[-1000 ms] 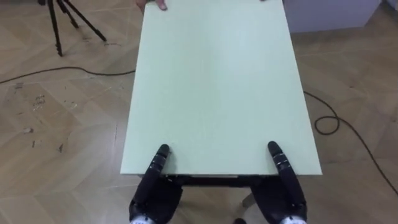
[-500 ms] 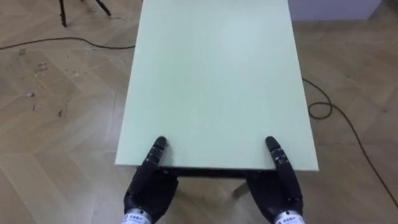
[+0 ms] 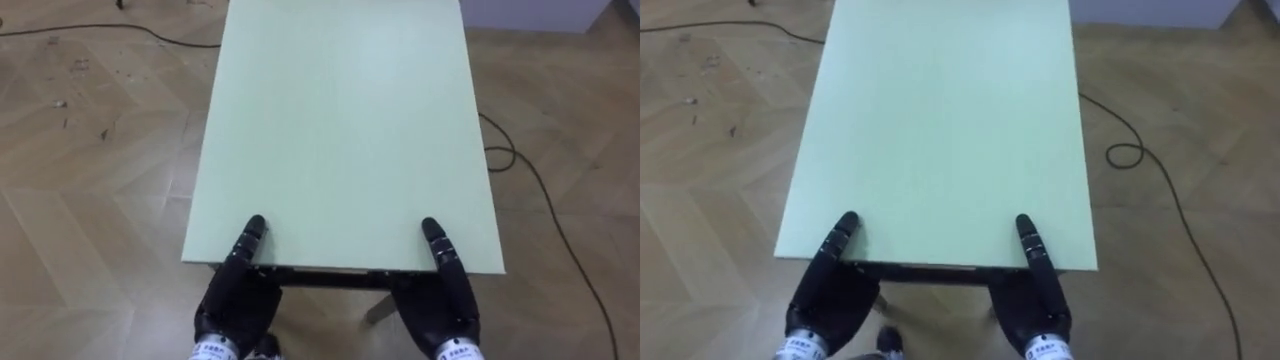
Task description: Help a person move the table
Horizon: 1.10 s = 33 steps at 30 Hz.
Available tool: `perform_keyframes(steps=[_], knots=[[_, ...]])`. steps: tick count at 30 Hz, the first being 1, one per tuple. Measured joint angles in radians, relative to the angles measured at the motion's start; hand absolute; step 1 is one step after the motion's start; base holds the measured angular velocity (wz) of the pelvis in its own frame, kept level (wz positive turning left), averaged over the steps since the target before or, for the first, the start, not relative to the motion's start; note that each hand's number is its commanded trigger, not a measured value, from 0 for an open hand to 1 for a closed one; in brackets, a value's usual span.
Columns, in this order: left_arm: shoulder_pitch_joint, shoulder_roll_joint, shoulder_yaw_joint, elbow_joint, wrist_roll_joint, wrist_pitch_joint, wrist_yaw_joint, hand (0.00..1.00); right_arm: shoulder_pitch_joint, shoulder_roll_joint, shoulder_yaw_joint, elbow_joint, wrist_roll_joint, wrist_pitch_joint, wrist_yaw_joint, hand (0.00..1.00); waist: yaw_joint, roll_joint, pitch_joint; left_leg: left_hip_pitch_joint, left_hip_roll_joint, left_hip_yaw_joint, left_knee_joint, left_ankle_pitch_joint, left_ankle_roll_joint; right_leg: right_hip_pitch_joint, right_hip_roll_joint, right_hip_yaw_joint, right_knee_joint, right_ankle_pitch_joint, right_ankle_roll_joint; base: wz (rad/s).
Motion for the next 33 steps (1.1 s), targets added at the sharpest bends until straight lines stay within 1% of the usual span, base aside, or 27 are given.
perform_keyframes(steps=[1,2,3,4,6,7,8,9,10,11,12,13,14,15,16,18,19,21,23,24,26,27,28,29,31,32,33], knots=[[0.001,-0.002,-0.001,0.0,0.005,0.0,0.0,1.0,0.004,0.001,0.0,0.0,0.0,-0.004,0.0,1.0,-0.002,0.007,0.0033,0.039,0.014,-0.004,0.069,-0.077,-0.008,-0.003,0.0,-0.031,0.001,0.008,-0.005,-0.04],[0.005,-0.003,-0.003,0.0,0.007,0.0,0.0,1.0,0.009,0.0,0.0,-0.002,-0.001,-0.009,0.0,1.0,-0.003,0.016,0.0047,0.091,0.028,-0.007,0.113,-0.133,-0.018,-0.007,0.0,-0.057,0.001,0.017,-0.007,-0.13],[0.006,-0.005,-0.005,0.0,0.007,0.0,0.0,1.0,0.012,0.001,0.0,-0.005,-0.003,-0.011,0.0,1.0,-0.007,0.023,0.0059,0.121,0.037,-0.01,0.133,-0.157,-0.025,-0.01,0.0,-0.074,0.001,0.022,-0.008,-0.12],[0.01,-0.009,-0.009,0.0,0.006,0.001,0.0,1.0,0.014,-0.003,0.0,-0.01,-0.003,-0.011,0.001,1.0,-0.016,0.04,0.0055,0.175,0.051,-0.021,0.15,-0.193,-0.033,-0.019,0.0,-0.101,0.003,0.032,-0.008,0.0],[0.011,-0.017,-0.015,-0.001,0.009,0.001,0.0,1.0,0.013,-0.004,-0.004,-0.011,-0.012,-0.018,0.002,1.0,-0.047,0.067,0.004,0.258,0.065,-0.052,0.126,-0.221,-0.046,-0.04,0.0,-0.127,0.015,0.053,-0.007,0.19],[0.005,-0.026,-0.017,-0.001,0.014,0.001,0.003,1.0,0.011,-0.004,-0.006,-0.011,-0.013,-0.03,0.004,1.0,-0.061,0.079,0.0045,0.309,0.058,-0.074,0.056,-0.256,-0.066,-0.069,-0.011,-0.136,0.043,0.062,-0.005,0.18],[-0.005,-0.032,-0.025,-0.001,0.021,0.001,0.01,1.0,0.008,-0.009,-0.011,-0.012,-0.013,-0.032,0.004,1.0,-0.062,0.081,0.0038,0.333,0.028,-0.075,-0.057,-0.279,-0.06,-0.104,-0.023,-0.124,0.08,0.076,-0.002,0.12],[-0.012,-0.033,-0.026,-0.001,0.021,0.001,0.013,1.0,0.008,-0.007,-0.014,-0.013,-0.013,-0.034,0.004,1.0,-0.062,0.08,0.0027,0.343,0.008,-0.082,-0.109,-0.28,-0.057,-0.128,-0.03,-0.112,0.098,0.087,-0.008,0.11],[-0.03,-0.033,-0.031,-0.001,0.024,0.001,0.017,1.0,0.008,-0.007,-0.02,-0.023,-0.013,-0.047,0.004,1.0,-0.066,0.083,0.0019,0.362,-0.021,-0.116,-0.197,-0.278,-0.054,-0.182,-0.037,-0.073,0.123,0.116,-0.02,0.15],[-0.042,-0.03,-0.031,-0.001,0.027,-0.005,0.017,1.0,0.004,-0.001,-0.021,-0.024,-0.016,-0.051,0.007,1.0,-0.073,0.08,0.0004,0.365,-0.043,-0.159,-0.257,-0.271,-0.032,-0.222,-0.036,-0.025,0.101,0.125,-0.013,0.11],[-0.044,-0.029,-0.03,-0.001,0.027,-0.01,0.017,1.0,0.0,0.0,-0.02,-0.024,-0.016,-0.051,0.007,1.0,-0.074,0.077,-0.0015,0.353,-0.054,-0.168,-0.267,-0.267,-0.02,-0.224,-0.034,-0.003,0.082,0.131,0.001,-0.11],[-0.049,-0.027,-0.025,0.001,0.027,-0.015,0.017,1.0,-0.015,-0.004,-0.017,-0.024,-0.019,-0.05,0.01,1.0,-0.067,0.082,0.0018,0.332,-0.067,-0.153,-0.275,-0.256,-0.014,-0.238,-0.046,-0.008,0.07,0.168,0.016,-0.24],[-0.053,-0.031,-0.023,0.008,0.026,-0.015,0.024,1.0,-0.019,-0.007,-0.015,-0.018,-0.02,-0.05,0.01,1.0,-0.058,0.078,0.0014,0.329,-0.079,-0.135,-0.302,-0.234,-0.01,-0.259,-0.071,-0.027,0.087,0.19,0.01,-0.21],[-0.055,-0.033,-0.026,0.01,0.026,-0.015,0.027,1.0,-0.019,-0.007,-0.015,-0.017,-0.02,-0.05,0.01,1.0,-0.059,0.072,0.0033,0.332,-0.089,-0.128,-0.313,-0.222,-0.006,-0.264,-0.079,-0.042,0.092,0.194,0.009,-0.09],[-0.055,-0.034,-0.032,0.011,0.026,-0.015,0.03,1.0,-0.018,-0.007,-0.018,-0.016,-0.02,-0.048,0.01,1.0,-0.059,0.061,0.0036,0.332,-0.107,-0.121,-0.328,-0.205,-0.002,-0.261,-0.094,-0.058,0.069,0.196,0.007,-0.06],[-0.056,-0.042,-0.03,0.023,0.026,-0.015,0.031,1.0,-0.021,-0.003,-0.03,-0.006,-0.026,-0.035,0.011,1.0,-0.058,0.06,0.0038,0.316,-0.11,-0.113,-0.316,-0.195,0.003,-0.248,-0.092,-0.077,0.011,0.23,-0.005,-0.13],[-0.056,-0.042,-0.03,0.033,0.026,-0.015,0.03,1.0,-0.019,-0.002,-0.033,0.0,-0.027,-0.027,0.011,1.0,-0.057,0.058,0.0036,0.308,-0.11,-0.107,-0.304,-0.192,0.005,-0.241,-0.094,-0.081,-0.012,0.257,-0.009,-0.1],[-0.058,-0.047,-0.031,0.058,0.026,-0.015,0.028,1.0,-0.015,0.003,-0.033,0.019,-0.032,-0.028,0.011,1.0,-0.064,0.056,0.0038,0.304,-0.114,-0.103,-0.289,-0.186,0.016,-0.217,-0.092,-0.077,-0.044,0.279,0.0,0.06],[-0.054,-0.044,-0.035,0.067,0.024,-0.015,0.028,1.0,0.0,0.004,-0.042,0.024,-0.039,-0.023,0.011,1.0,-0.097,0.049,-0.0008,0.287,-0.141,-0.12,-0.276,-0.172,0.033,-0.209,-0.111,-0.073,-0.069,0.305,0.022,0.29],[-0.054,-0.042,-0.038,0.068,0.023,-0.015,0.028,1.0,0.002,0.005,-0.044,0.023,-0.04,-0.02,0.011,1.0,-0.099,0.047,-0.0002,0.283,-0.149,-0.12,-0.276,-0.166,0.038,-0.209,-0.116,-0.068,-0.076,0.309,0.034,0.18],[-0.05,-0.043,-0.044,0.07,0.023,-0.014,0.031,1.0,0.01,0.006,-0.048,0.023,-0.045,-0.018,0.011,1.0,-0.113,0.044,-0.0015,0.273,-0.171,-0.127,-0.278,-0.145,0.059,-0.208,-0.142,-0.059,-0.086,0.325,0.075,0.2],[-0.05,-0.043,-0.044,0.071,0.023,-0.014,0.032,1.0,0.012,0.006,-0.048,0.023,-0.045,-0.018,0.011,1.0,-0.115,0.043,-0.0016,0.274,-0.178,-0.13,-0.28,-0.14,0.062,-0.208,-0.143,-0.042,-0.086,0.327,0.088,0.28],[-0.05,-0.043,-0.046,0.073,0.023,-0.013,0.035,1.0,0.02,0.009,-0.048,0.023,-0.045,-0.02,0.011,1.0,-0.123,0.039,-0.0022,0.276,-0.188,-0.132,-0.286,-0.129,0.069,-0.207,-0.138,-0.001,-0.085,0.326,0.105,0.29],[-0.049,-0.043,-0.047,0.076,0.023,-0.013,0.036,1.0,0.027,0.012,-0.051,0.023,-0.044,-0.025,0.011,1.0,-0.129,0.031,-0.0007,0.283,-0.199,-0.131,-0.298,-0.117,0.073,-0.205,-0.133,0.035,-0.083,0.326,0.105,0.33],[-0.043,-0.042,-0.047,0.076,0.024,-0.013,0.037,1.0,0.034,0.014,-0.047,0.023,-0.044,-0.03,0.011,1.0,-0.134,0.026,0.0009,0.29,-0.198,-0.118,-0.308,-0.113,0.072,-0.197,-0.121,0.072,-0.089,0.323,0.11,0.22],[-0.041,-0.04,-0.046,0.076,0.028,-0.013,0.037,1.0,0.038,0.015,-0.043,0.023,-0.043,-0.034,0.01,1.0,-0.135,0.022,-0.0001,0.293,-0.188,-0.099,-0.319,-0.11,0.073,-0.196,-0.112,0.099,-0.088,0.314,0.112,0.21],[-0.041,-0.04,-0.045,0.076,0.03,-0.013,0.037,1.0,0.041,0.018,-0.04,0.023,-0.043,-0.04,0.01,1.0,-0.138,0.022,0.0003,0.294,-0.178,-0.083,-0.322,-0.107,0.069,-0.193,-0.104,0.109,-0.085,0.305,0.108,0.37]])
